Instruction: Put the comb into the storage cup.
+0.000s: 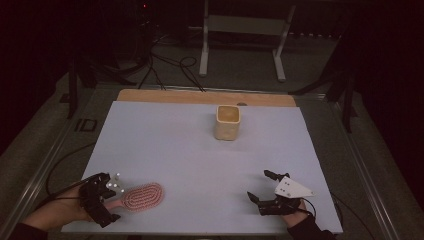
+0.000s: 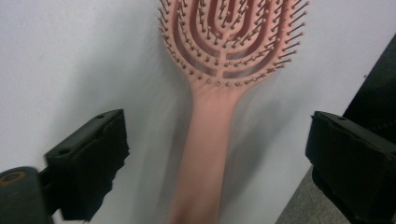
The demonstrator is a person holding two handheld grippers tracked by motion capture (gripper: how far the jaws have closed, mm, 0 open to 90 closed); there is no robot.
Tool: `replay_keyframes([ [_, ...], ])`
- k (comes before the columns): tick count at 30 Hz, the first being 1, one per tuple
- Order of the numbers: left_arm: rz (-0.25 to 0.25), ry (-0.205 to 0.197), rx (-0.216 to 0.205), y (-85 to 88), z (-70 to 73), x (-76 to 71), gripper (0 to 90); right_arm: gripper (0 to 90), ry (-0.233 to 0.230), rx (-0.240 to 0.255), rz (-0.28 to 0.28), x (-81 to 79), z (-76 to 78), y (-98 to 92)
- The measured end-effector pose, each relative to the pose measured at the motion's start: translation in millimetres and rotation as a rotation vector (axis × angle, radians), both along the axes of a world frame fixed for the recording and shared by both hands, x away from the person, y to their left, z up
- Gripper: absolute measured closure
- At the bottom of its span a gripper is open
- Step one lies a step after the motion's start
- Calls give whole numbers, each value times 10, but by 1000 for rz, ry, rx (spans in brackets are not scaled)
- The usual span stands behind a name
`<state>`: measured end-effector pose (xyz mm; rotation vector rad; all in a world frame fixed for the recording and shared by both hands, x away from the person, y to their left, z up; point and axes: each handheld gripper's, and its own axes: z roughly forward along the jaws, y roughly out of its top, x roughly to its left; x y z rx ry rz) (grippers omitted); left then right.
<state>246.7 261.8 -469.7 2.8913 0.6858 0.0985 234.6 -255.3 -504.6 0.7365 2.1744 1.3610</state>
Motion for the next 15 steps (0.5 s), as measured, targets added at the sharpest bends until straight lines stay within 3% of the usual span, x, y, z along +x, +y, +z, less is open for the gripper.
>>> replay_keyframes([
  [4, -11, 11, 0, -13, -8, 25, 157, 96, -2, 1, 1, -5, 3, 2],
  [9, -18, 18, 14, -29, -43, 46, 160, 96, -2, 1, 4, -7, 3, 4],
  [15, -28, 34, 36, -43, -76, 68, 303, 96, -2, 2, 3, -6, 3, 4],
])
